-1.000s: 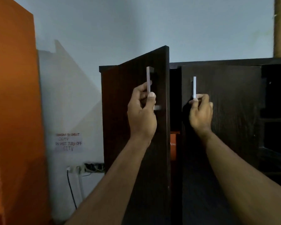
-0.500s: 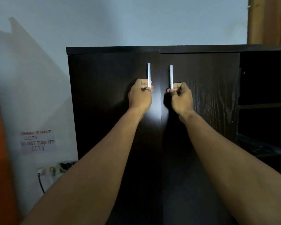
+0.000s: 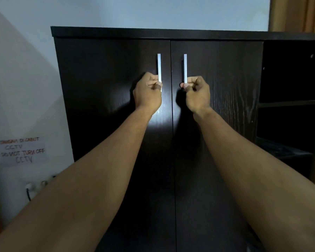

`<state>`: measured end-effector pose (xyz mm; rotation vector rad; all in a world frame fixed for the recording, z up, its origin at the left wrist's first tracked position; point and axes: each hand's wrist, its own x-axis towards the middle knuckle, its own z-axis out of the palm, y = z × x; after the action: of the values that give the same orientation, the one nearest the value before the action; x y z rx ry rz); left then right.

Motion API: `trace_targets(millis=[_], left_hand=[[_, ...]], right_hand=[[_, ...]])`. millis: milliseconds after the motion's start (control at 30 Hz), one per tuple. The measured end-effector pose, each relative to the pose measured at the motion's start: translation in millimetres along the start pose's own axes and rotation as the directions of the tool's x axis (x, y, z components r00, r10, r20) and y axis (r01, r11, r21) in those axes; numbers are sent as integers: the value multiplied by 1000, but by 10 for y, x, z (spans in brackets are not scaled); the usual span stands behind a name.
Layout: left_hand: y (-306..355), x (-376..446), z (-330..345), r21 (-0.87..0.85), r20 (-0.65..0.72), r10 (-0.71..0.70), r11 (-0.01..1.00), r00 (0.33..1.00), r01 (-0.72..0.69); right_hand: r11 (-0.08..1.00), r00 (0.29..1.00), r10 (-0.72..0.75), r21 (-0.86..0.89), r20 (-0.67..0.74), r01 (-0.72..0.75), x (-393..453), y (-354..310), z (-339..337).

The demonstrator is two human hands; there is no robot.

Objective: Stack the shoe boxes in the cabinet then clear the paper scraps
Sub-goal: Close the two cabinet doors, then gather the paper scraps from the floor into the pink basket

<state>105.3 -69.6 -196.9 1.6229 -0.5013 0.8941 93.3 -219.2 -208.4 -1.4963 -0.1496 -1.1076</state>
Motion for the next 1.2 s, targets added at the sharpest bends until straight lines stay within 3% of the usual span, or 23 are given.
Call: trace_targets(millis=[300,400,500,600,700,900,1033,1200], left_hand=[[-76,-229,3,-98,-10,32,995,999,-33],[-169,-340,-30,-12,69,76,997,995,-75],[-201,-473,-77,60,181,97,992,979,-109],[-241,-657,-113,80,251,97,989,963,-121],[-362,-919,-221,4,230,144,989,963,-149],[-1017,-1837,-585,-53,335,146,989,931,-137],[-1730,-2621,-892,17,470,8,1000,883,-18],[-2698,-3479,-1364,127,532,-191,981,825,146]], right_hand=[[988,979,128,111,-160,-111,-89,-88,107],[978,953,204,82,-222,-191,-175,-141,58],[971,951,217,-56,-222,-234,-347,-76,-36],[970,975,167,-154,-145,-189,-584,37,-145],[954,992,114,-275,-48,-123,-931,135,-279],[900,994,89,-434,63,-52,-2004,600,-593],[847,966,219,-519,141,-116,-2996,1111,-655],[734,822,470,-660,321,-162,-4109,1764,-607]])
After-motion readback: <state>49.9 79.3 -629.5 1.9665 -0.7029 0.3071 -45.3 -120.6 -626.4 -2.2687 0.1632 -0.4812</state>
